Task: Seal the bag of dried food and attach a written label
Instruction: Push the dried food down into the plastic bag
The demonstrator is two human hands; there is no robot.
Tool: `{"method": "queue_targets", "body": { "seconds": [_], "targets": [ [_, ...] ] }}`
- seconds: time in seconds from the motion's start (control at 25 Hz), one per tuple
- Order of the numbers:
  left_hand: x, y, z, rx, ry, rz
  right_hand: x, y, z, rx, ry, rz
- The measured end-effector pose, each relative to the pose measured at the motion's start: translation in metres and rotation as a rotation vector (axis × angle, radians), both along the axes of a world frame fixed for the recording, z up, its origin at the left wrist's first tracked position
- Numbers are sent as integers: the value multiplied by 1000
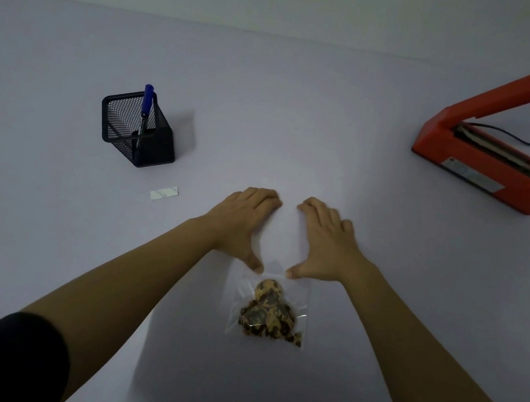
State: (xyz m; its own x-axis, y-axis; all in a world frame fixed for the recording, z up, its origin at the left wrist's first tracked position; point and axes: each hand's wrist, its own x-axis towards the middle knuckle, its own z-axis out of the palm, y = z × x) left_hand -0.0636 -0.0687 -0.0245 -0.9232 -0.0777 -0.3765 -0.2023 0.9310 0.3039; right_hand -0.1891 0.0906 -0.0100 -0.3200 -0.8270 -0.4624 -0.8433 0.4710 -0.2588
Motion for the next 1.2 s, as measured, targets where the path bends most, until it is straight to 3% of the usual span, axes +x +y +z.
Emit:
{"method": "queue_targets", "body": {
  "seconds": [0.56, 0.76, 0.84, 0.92, 1.04, 1.2],
  "targets": [
    [-6, -6, 2, -69, -53, 4, -8, -10, -2, 86, -43, -29],
    [20, 8, 10, 12, 93, 67, 15, 20, 3, -195, -6, -28],
    [33, 20, 14, 44, 171, 87, 30, 35, 0, -326, 2, -163],
    [43, 33, 14, 79, 186, 235, 44, 46, -5, -398, -33, -409],
    [51, 60, 13, 144, 214, 649, 61, 52, -6, -358, -148, -727],
    [50, 89, 13, 153, 152, 902, 78, 45, -8, -357, -159, -772]
  ]
}}
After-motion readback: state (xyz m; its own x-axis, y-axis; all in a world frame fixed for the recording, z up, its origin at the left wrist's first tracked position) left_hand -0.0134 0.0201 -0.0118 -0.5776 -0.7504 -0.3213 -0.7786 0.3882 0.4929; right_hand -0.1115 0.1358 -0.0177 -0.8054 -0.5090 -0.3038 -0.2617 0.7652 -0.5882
